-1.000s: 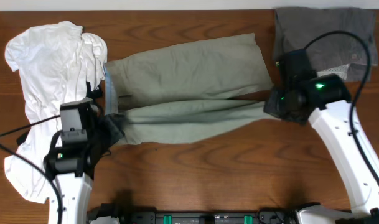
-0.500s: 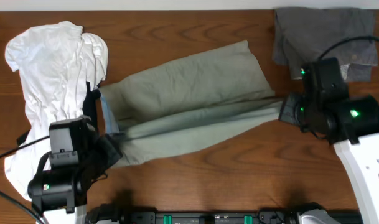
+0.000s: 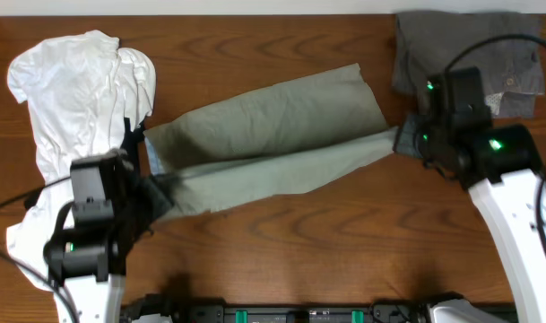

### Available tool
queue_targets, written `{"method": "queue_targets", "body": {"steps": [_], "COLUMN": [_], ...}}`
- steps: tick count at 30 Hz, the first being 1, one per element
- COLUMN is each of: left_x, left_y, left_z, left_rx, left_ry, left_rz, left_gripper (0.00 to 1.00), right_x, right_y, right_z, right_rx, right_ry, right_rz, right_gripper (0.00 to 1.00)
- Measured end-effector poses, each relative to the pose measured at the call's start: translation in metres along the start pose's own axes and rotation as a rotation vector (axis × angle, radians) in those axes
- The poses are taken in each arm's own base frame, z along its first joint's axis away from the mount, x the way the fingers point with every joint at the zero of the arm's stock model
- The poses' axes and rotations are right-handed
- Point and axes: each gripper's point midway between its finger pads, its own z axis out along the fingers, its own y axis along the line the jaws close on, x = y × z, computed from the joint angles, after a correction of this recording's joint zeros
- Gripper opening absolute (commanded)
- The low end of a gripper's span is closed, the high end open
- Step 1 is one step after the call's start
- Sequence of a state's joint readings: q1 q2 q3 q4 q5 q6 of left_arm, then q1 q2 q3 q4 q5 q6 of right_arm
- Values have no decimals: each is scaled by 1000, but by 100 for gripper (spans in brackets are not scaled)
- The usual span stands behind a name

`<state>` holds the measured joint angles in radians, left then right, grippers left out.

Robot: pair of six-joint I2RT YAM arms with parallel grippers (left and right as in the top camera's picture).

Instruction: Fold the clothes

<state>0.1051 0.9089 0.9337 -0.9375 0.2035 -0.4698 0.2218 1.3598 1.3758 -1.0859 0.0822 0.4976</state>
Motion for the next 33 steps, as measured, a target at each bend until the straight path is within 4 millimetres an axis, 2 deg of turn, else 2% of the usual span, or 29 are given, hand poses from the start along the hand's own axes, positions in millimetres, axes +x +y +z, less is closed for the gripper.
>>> {"method": "queue_targets", "body": {"steps": [4, 11, 15, 23, 24, 25, 26, 28, 29, 31, 33], "left_x": [-23, -55, -74, -105, -107, -110, -111, -115, -117, -119, -121], "left_y": [-8, -14, -20, -29, -30, -31, -31, -31, -31, -31, -32], "left_z": [23, 79, 110, 154, 158, 162, 166, 172, 174, 177, 178], "left_rx": [2, -10, 7, 51, 55, 59, 61, 62, 64, 62, 65], "left_ry": [-24, -35, -65, -145, -154, -161, -166, -179, -185, -193, -202], "left_rz": [3, 3, 8, 20, 21, 23, 27, 29, 28, 33, 40], "left_gripper": [6, 6, 6, 7, 10, 17, 32, 59, 67, 75, 80], "right_x": [-10, -23, -40, -67, -69, -70, -70, -71, -71, -71, -71], "right_y": [7, 18, 28, 46, 47, 48, 49, 51, 52, 53, 55], "right_z": [30, 79, 106, 157, 165, 171, 180, 195, 203, 213, 219], "right_rx": [14, 20, 3, -32, -34, -36, -37, -39, -39, -41, -52], "right_ry": [14, 22, -25, -117, -122, -127, -128, -134, -137, -138, -143], "right_rz": [-9, -20, -35, -48, -49, -49, -50, -51, -51, -56, -75], "right_gripper": [1, 1, 1, 1, 1, 1, 4, 32, 41, 54, 60]}}
